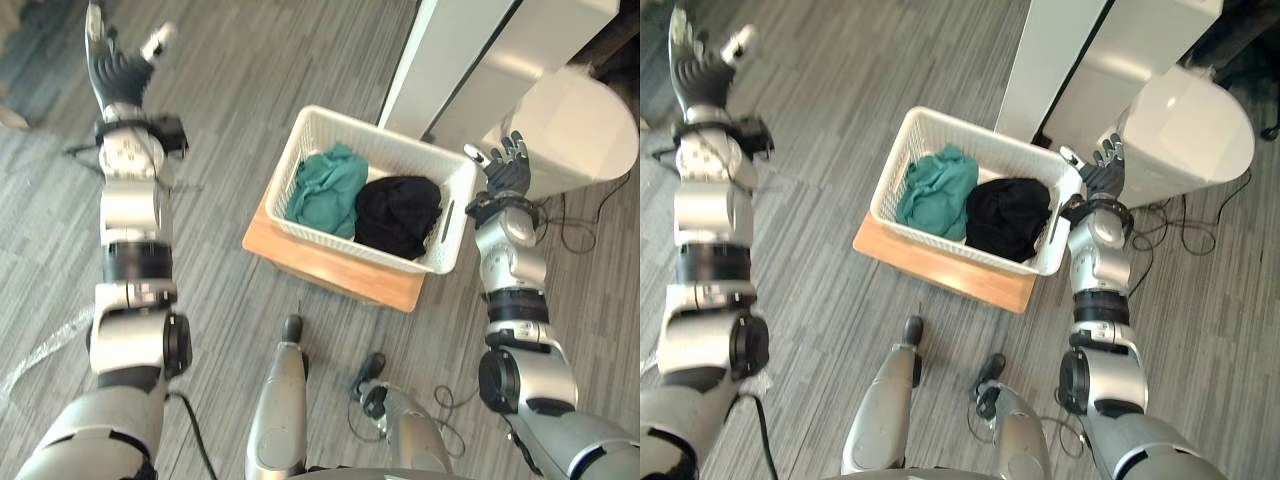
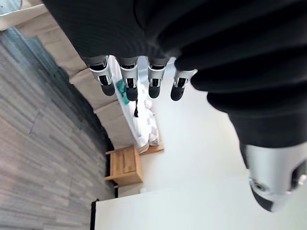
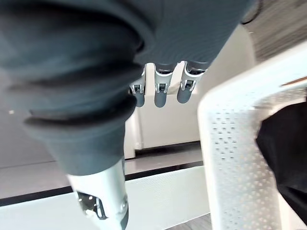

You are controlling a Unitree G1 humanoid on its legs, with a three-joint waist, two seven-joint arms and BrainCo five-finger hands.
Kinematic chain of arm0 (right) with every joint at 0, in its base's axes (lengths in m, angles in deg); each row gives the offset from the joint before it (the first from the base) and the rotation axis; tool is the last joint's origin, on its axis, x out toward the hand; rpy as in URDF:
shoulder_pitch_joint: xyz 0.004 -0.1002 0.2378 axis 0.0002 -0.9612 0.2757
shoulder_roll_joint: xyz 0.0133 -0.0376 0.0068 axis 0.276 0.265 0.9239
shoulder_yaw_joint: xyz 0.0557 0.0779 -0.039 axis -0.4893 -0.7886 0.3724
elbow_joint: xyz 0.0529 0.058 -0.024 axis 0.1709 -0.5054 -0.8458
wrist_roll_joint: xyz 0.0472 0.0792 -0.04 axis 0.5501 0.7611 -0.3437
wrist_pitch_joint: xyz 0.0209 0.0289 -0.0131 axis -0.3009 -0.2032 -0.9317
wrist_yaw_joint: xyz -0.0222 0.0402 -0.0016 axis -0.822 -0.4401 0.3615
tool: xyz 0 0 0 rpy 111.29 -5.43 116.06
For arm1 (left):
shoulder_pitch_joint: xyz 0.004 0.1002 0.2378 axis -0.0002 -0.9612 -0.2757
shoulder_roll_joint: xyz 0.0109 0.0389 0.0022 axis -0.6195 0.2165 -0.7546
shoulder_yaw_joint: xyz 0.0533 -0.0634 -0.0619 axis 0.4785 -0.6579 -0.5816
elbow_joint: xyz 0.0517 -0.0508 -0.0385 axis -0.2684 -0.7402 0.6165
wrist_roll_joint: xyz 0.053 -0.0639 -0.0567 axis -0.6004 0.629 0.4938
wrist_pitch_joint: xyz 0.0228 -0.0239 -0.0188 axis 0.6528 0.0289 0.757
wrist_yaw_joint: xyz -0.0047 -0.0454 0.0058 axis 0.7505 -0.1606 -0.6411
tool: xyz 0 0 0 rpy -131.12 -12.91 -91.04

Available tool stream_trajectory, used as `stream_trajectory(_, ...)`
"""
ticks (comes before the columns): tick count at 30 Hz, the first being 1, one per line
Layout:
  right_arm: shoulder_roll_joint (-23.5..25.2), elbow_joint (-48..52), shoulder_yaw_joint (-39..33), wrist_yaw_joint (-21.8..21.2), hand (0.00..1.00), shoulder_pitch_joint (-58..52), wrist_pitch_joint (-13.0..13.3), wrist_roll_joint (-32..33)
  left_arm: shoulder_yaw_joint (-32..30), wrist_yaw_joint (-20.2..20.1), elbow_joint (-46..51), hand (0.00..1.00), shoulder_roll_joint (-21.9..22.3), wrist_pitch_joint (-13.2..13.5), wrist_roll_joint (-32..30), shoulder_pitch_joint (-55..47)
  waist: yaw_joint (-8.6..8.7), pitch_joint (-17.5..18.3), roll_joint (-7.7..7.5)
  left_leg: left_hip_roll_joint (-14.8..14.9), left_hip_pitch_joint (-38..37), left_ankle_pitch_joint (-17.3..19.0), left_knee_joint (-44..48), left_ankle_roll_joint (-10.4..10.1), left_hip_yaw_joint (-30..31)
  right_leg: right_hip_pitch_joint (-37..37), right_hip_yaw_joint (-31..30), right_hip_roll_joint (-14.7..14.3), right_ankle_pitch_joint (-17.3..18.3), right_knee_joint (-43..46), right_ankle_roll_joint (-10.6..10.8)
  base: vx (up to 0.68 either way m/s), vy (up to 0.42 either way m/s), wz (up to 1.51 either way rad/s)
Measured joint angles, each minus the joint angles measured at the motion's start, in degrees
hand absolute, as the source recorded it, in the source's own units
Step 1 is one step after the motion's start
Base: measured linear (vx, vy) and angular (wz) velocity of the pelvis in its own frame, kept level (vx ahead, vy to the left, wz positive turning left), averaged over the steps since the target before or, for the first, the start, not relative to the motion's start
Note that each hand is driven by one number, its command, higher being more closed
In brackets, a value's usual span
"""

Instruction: Pick up the laundry basket with both hands and put the clothes into the washing machine.

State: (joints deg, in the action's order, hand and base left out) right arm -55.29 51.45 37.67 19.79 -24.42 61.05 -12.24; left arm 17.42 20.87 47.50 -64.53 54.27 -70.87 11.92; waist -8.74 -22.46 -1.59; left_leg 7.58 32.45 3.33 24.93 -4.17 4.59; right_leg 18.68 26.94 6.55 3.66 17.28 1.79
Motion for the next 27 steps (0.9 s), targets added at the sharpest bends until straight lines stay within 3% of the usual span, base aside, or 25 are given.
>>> stream_trajectory(5,-2.51,-4.34,-2.68,-0.99,0.0,7.61,-0.36,7.54,5.98,-3.9,-11.26,0.0,-1.33,-0.02,-0.18,14.18,0.44,-3.98,-0.51,0.0,5.5,-3.29,-2.12,-1.59,1.64,5.53,2.24,0.01,-0.27,1.14,-0.41,-0.04,-0.044,0.14)
stream_trajectory(12,-5.46,-4.69,-3.45,-3.06,0.0,9.06,2.66,14.11,10.45,-8.14,-17.93,0.0,-2.7,-0.09,-0.41,16.7,0.91,-5.73,-0.87,0.07,8.16,-6.99,-6.5,-2.68,2.08,9.73,4.05,0.48,0.15,2.72,-1.08,-0.02,-0.062,0.11)
stream_trajectory(15,-6.13,-4.32,-3.46,-3.38,0.0,8.44,3.36,14.83,12.35,-10.72,-19.14,0.0,-3.04,-0.4,-0.9,17.64,1.33,-6.51,-1.88,0.19,9.07,-7.23,-6.54,-2.78,2.17,10.63,4.34,0.5,0.17,3.1,-1.1,-0.01,-0.013,0.03)
stream_trajectory(17,-7.27,-1.51,-4.39,-3.41,0.0,5.17,3.48,14.87,15.43,-14.23,-19.16,0.0,-3.94,-0.53,-2.1,17.66,1.43,-6.76,-2.38,0.1,10.15,-7.25,-6.19,-2.75,2.0,11.43,4.36,0.69,0.15,3.28,-1.12,0.0,0.0,0.0)
stream_trajectory(22,-9.03,5.45,-4.74,-3.06,0.0,-2.45,3.43,14.84,19.53,-17.87,-18.69,0.0,-6.54,-0.57,-4.06,17.65,1.53,-6.77,-2.4,0.21,10.26,-7.25,-6.0,-2.75,1.25,11.63,4.12,0.77,0.14,3.26,-1.12,0.04,-0.004,-0.03)
stream_trajectory(27,-12.23,17.2,-7.0,-1.82,0.0,-11.77,4.43,14.81,25.7,-22.2,-12.24,0.0,-9.62,-0.39,-1.52,15.16,1.79,-6.77,-2.4,0.59,9.52,-7.22,-6.0,-2.74,-0.25,11.56,2.98,0.75,0.12,3.27,-1.13,0.03,-0.021,-0.09)
